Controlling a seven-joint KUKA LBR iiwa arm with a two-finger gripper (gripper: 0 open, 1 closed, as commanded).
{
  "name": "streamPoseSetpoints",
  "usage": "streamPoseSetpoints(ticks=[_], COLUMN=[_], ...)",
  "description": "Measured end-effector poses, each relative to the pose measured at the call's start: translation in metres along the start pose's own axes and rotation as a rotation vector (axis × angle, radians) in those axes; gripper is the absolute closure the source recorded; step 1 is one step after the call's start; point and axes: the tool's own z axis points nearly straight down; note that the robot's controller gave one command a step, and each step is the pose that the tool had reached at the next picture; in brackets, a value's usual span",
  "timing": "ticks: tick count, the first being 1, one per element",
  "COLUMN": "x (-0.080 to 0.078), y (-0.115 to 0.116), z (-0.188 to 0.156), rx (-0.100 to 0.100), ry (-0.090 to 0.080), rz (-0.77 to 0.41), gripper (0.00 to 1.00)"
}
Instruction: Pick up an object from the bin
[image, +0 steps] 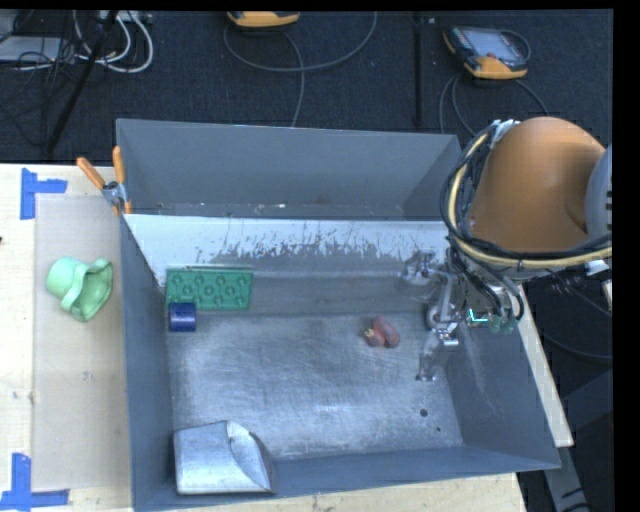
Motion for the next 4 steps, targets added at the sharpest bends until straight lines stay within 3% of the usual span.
streamPoseSetpoints(ticks=[1,2,3,4], x=[-0.057,-0.073,-0.073,-0.056], y=[-0.007,-0.034,-0.034,-0.015], z=[0.102,0.159,0.160,0.007], rx=[0.000,0.002,0.001,0.004], ry=[-0.002,-0.010,-0.008,-0.016], rz=[-0.104,-0.257,-0.256,-0.389], gripper=[0.00,0.00,1.00,1.00])
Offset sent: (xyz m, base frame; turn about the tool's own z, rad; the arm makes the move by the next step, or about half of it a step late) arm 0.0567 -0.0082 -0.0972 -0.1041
